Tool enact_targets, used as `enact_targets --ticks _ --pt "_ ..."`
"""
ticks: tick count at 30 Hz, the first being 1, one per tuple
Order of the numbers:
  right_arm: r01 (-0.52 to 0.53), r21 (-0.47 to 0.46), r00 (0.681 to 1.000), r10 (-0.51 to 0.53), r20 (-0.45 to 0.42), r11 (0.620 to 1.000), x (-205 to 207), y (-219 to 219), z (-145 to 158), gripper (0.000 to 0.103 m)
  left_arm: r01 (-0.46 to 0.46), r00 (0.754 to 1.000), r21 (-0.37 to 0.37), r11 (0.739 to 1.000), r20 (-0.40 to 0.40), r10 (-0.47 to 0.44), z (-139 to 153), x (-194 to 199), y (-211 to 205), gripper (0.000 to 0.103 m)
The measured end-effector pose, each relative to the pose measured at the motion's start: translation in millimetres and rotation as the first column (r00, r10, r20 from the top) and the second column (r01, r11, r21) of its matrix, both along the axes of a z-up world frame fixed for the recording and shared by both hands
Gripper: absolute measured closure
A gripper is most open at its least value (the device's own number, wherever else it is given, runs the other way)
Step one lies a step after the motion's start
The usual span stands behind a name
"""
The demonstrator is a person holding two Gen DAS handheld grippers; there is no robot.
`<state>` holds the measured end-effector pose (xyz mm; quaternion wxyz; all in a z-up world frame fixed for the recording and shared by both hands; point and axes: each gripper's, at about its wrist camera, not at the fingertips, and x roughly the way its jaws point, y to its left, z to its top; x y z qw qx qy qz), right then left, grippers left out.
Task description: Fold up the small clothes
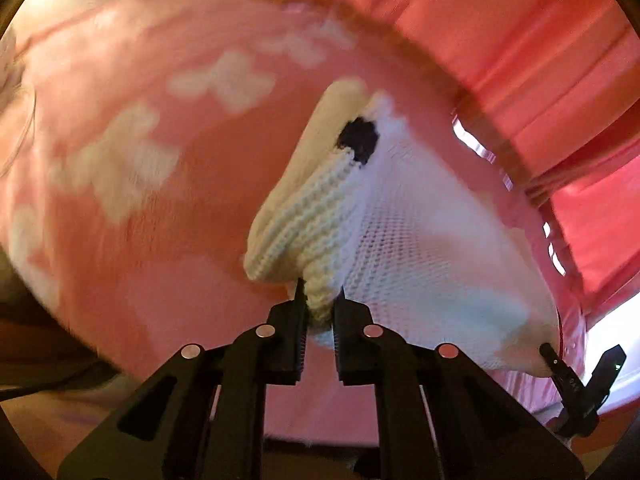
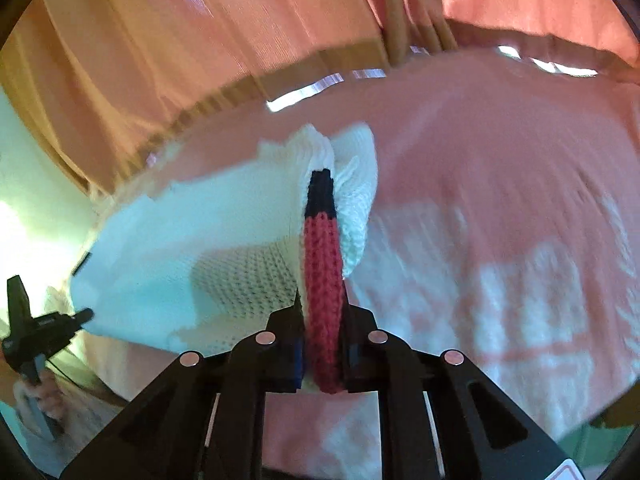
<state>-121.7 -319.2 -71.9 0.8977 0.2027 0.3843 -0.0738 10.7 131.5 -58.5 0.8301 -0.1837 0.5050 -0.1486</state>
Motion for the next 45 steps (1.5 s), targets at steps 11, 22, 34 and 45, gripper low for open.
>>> enact_targets --ticks 11,22,34,45 --pt "0.019 -0.064 0.999 -0.017 0.027 0.998 32 -9 27 0.041 -0.116 0.993 -0.046 0.992 0.012 0.116 12 25 -2 0.036" --pt "-0.058 -0.097 0.996 0.051 -0.076 0.994 139 -2 1 0.092 0.053 0.997 0.238 0.970 0.034 -0.063 21 137 -77 0.083" --pt "0.092 -0.138 0.996 -0.093 0.001 0.986 137 -24 17 0.080 -0.080 0.995 0.157 0.984 0.066 0.071 29 154 -63 0.069" --pt "-0.358 -0.218 0.924 0.378 0.059 0.908 87 117 8 0.087 -0.064 0.997 0.057 0.996 -0.047 0.066 -15 115 -32 0.010"
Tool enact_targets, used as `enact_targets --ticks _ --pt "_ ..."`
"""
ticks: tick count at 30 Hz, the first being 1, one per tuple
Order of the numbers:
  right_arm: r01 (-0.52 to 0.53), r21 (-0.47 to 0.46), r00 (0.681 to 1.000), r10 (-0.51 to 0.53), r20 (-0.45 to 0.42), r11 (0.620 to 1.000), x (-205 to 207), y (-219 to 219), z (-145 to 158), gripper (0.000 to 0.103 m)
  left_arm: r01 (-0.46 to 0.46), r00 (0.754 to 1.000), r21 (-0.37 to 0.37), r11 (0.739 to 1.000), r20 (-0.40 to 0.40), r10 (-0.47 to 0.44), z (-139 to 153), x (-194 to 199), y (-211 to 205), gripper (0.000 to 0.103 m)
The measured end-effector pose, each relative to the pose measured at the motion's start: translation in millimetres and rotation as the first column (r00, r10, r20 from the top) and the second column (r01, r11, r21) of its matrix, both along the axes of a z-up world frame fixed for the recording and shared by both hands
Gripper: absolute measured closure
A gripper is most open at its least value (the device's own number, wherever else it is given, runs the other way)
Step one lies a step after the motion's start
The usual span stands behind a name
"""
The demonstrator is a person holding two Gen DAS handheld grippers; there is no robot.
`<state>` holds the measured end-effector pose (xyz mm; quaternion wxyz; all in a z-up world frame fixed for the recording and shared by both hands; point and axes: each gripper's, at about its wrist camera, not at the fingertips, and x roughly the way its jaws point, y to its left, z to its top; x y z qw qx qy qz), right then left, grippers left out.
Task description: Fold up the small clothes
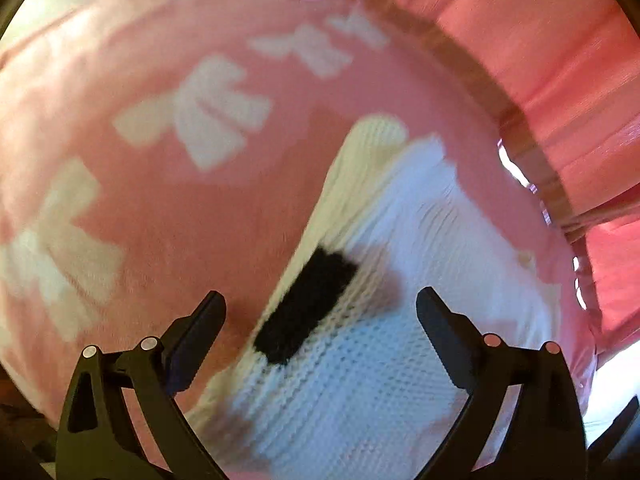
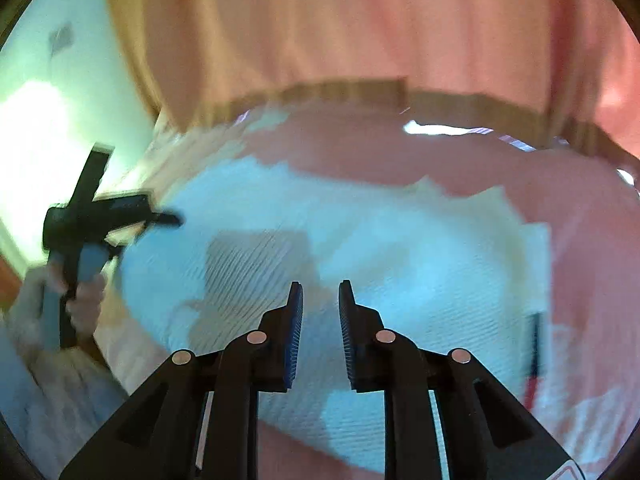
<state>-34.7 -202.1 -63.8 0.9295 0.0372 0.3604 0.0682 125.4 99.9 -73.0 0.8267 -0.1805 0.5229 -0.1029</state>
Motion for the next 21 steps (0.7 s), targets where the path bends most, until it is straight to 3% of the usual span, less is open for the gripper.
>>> enact_targets --ticks 1,3,4,5,6,8,11,14,16,19,21 --pt "-0.015 -0.003 1.000 0.015 -0.018 1.000 4 6 -7 0.089 -0.002 1.000 0.012 1.000 0.006 0.002 -3 1 -3 0.010" --pt "-0.025 -0.009 0.998 0.024 -0.053 1.000 13 14 -22 0.090 0.011 0.999 0.048 0.999 0.042 -0.013 0 0 -11 0.020" --pt "-0.016 -0.022 0.997 0.014 -0.077 1.000 21 15 -31 0.090 0.028 0.998 0.045 0.999 0.050 -0.030 4 1 -14 0.047" --pt "-0.007 -0.027 0.995 0.004 -0.102 1.000 30 14 -38 0.092 0.059 0.997 -0.018 0.998 0.054 -0.058 9 1 -15 0.075" --pt "-0.005 -0.019 0.991 0.002 -0.132 1.000 37 11 -50 0.094 0.064 0.997 -0.057 0.996 0.047 -0.062 13 1 -14 0.076" --pt "-0.004 -0.006 0.995 0.004 -0.104 1.000 39 12 -51 0.094 0.058 0.995 -0.107 0.993 0.082 -0.049 31 -7 -13 0.081" --pt "-0.014 -0.031 0.995 0.011 -0.099 0.999 41 15 -52 0.094 0.120 0.984 -0.212 0.970 0.155 -0.088 76 -30 -23 0.081" --pt "-0.017 -0.005 0.997 0.017 -0.080 1.000 33 9 -50 0.094 0.224 0.951 -0.201 0.954 0.259 -0.168 120 -56 -61 0.081" --pt "-0.010 0.013 0.998 0.010 -0.058 1.000 13 2 -39 0.093 0.315 0.919 -0.194 0.929 0.307 -0.247 143 -72 -103 0.081" --pt "0.033 0.017 0.999 -0.033 -0.006 0.999 -35 -27 -10 0.089 0.419 0.876 -0.164 0.893 0.331 -0.350 149 -91 -168 0.081" --pt "0.114 0.030 0.993 -0.115 0.024 0.993 -64 -53 0 0.084 0.467 0.852 -0.100 0.879 0.319 -0.416 134 -102 -213 0.079"
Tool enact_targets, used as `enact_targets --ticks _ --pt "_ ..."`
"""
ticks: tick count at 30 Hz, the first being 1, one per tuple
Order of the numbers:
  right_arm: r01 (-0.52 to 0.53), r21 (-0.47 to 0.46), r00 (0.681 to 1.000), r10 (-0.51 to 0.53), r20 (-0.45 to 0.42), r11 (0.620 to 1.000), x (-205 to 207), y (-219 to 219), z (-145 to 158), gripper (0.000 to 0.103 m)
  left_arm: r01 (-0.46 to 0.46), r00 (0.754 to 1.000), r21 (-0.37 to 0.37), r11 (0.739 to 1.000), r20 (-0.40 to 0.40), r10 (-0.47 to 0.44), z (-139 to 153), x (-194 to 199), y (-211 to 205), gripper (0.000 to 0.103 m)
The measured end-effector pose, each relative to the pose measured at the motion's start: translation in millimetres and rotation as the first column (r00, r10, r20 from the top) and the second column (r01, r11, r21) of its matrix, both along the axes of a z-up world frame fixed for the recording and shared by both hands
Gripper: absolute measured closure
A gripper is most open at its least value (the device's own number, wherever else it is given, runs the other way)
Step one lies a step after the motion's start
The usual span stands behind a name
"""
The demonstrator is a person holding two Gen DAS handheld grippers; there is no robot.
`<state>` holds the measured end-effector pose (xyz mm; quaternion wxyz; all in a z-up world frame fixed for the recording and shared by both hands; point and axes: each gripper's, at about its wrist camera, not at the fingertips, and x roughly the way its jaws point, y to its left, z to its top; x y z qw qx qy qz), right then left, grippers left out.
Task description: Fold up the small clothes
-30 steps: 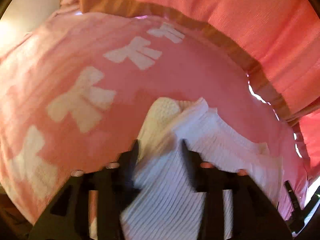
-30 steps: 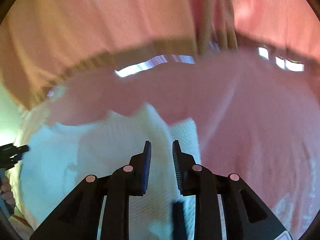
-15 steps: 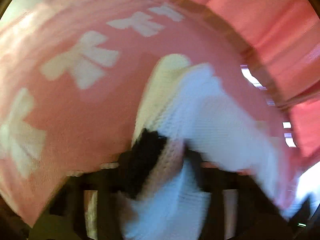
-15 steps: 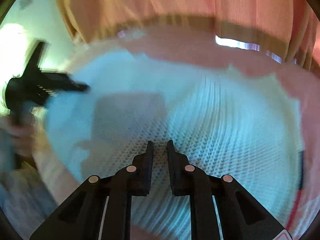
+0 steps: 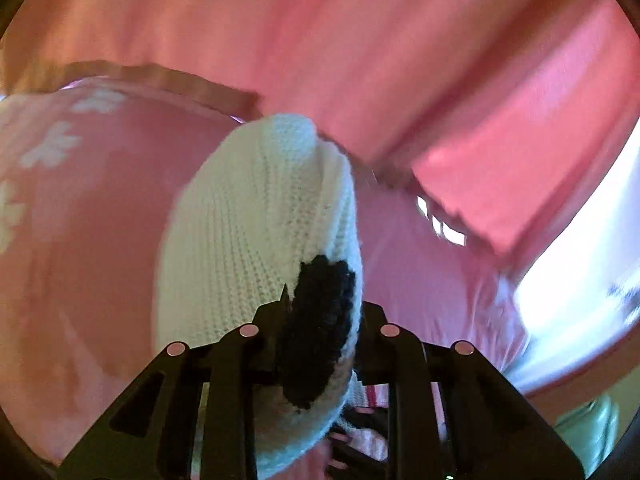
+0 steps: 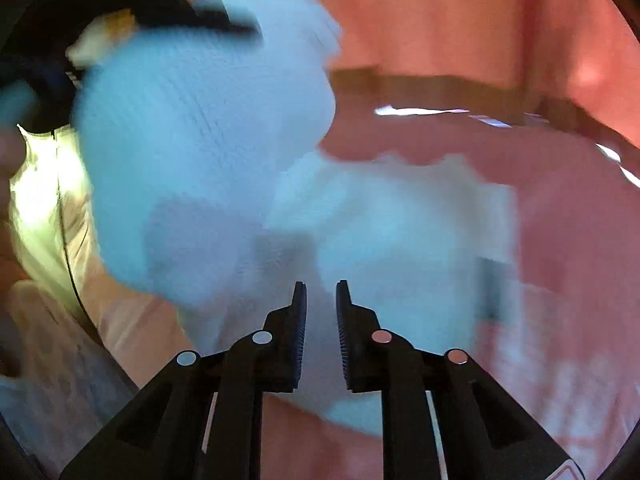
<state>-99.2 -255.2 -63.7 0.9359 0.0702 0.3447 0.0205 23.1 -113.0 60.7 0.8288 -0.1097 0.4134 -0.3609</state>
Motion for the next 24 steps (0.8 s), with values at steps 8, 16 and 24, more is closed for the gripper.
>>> enact_targets --ticks 8,16,24 --pt "0.295 0.149 0.955 -0.297 -0.004 0.944 -69 -95 -3 0.063 -0.010 1.000 0.166 0.986 -0.002 0.011 -58 -24 -32 0.025" --pt "0.121 0.292 0.987 -0.145 0.063 0.949 -54 -87 8 0.051 -0.057 0.972 0.309 0.949 0.233 -0.017 -55 -69 33 0.011" --pt "0.013 0.242 1.000 -0.009 -0.019 0.970 13 -42 32 0.029 -0.043 0.977 0.423 0.905 0.206 -0.050 -98 -74 32 0.011"
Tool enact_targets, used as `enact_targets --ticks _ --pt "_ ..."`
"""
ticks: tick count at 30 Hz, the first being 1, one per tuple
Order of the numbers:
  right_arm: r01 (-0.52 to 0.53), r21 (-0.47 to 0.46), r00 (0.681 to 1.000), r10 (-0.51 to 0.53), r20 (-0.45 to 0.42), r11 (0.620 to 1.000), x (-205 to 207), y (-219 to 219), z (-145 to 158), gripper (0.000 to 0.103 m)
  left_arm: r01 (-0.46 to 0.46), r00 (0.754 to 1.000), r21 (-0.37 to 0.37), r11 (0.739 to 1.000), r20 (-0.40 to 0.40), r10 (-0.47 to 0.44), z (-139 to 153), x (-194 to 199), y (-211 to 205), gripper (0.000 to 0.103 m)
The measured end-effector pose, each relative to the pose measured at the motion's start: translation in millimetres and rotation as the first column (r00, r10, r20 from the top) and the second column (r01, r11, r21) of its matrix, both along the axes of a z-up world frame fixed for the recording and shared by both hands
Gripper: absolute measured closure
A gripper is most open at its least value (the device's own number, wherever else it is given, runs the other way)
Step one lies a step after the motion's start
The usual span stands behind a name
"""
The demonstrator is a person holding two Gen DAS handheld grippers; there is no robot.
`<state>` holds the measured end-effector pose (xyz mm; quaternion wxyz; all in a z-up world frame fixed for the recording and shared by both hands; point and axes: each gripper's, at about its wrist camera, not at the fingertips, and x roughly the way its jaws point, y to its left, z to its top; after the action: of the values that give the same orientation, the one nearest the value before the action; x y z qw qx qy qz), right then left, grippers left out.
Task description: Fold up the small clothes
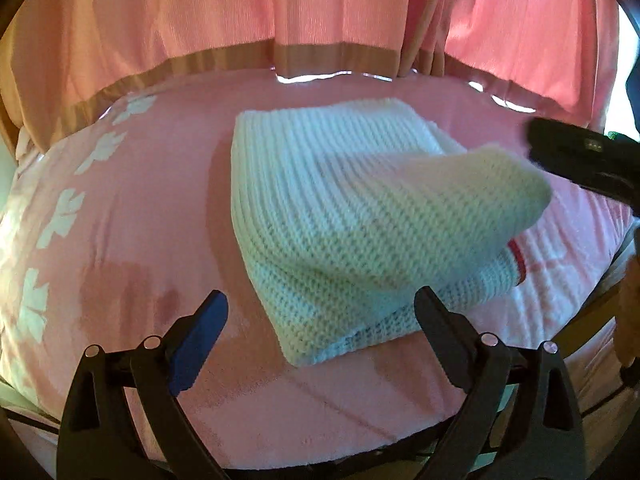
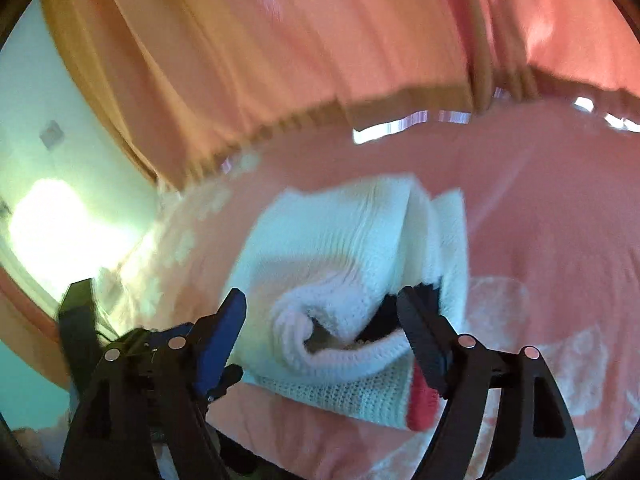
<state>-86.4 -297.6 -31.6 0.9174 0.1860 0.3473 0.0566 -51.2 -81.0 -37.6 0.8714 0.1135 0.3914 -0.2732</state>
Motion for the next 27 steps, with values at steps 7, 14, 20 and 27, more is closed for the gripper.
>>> enact_targets --ticks 7,14,20,27 --pt "0.003 0.059 0.997 -0.007 0.081 0.998 -17 4 2 0.086 -0.058 0.987 0.004 0.998 -0.148 0.058 -32 23 17 0.011" --pt "0.121 -0.036 0.970 -0.126 -0.208 0.992 -16 -17 -70 0.076 -0.078 0.962 -0.151 0.985 -0.270 0.034 -4 39 37 0.011" --pt "0.098 -0.057 0.994 -0.100 -0.034 0.994 -12 -15 -2 0.038 -0.085 0.982 -0.143 0.986 -0.178 0.059 28 57 25 0.010" --pt "0.044 -0.030 0.989 -0.047 -0.140 0.999 62 -24 -20 0.038 -0.115 0.990 -0.097 0.989 -0.096 0.106 15 85 9 0.010"
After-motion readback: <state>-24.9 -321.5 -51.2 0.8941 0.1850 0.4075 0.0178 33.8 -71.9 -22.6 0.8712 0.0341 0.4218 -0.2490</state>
